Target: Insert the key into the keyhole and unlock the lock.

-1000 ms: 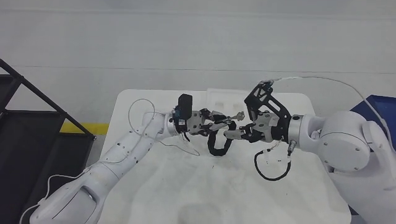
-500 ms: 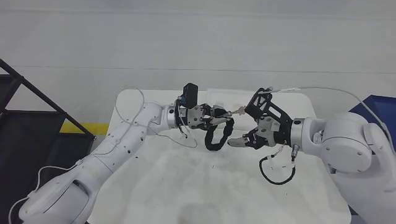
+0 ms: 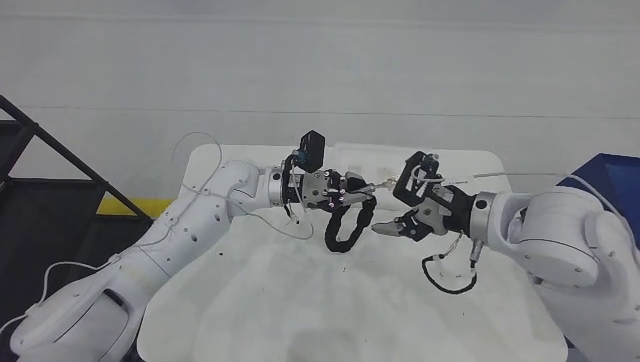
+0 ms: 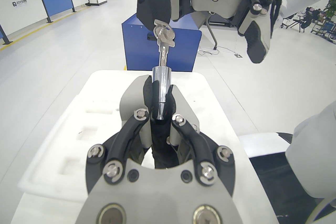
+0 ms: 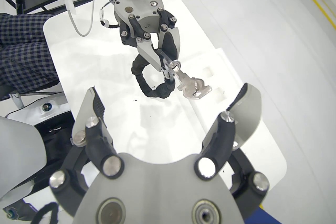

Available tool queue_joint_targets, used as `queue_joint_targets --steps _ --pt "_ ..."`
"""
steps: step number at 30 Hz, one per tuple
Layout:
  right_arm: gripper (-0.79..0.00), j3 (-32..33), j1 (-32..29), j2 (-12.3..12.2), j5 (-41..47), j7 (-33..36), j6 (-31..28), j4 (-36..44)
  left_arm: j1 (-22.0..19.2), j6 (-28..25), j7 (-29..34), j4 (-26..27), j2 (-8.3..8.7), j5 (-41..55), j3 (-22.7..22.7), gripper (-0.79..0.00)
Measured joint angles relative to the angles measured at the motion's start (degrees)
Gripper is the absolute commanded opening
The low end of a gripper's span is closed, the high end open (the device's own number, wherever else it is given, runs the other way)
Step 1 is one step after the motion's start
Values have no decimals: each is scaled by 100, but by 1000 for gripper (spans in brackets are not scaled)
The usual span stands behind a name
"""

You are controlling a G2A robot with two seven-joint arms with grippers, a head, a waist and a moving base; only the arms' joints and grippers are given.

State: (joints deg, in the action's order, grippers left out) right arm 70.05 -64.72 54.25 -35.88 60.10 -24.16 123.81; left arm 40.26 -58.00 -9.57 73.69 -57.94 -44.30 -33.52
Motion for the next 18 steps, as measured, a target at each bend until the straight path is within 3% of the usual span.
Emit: queue_joint_targets --steps 18 --pt "0 -397 120 8 -159 -38 -56 -34 61 0 231 319 10 31 20 -785"
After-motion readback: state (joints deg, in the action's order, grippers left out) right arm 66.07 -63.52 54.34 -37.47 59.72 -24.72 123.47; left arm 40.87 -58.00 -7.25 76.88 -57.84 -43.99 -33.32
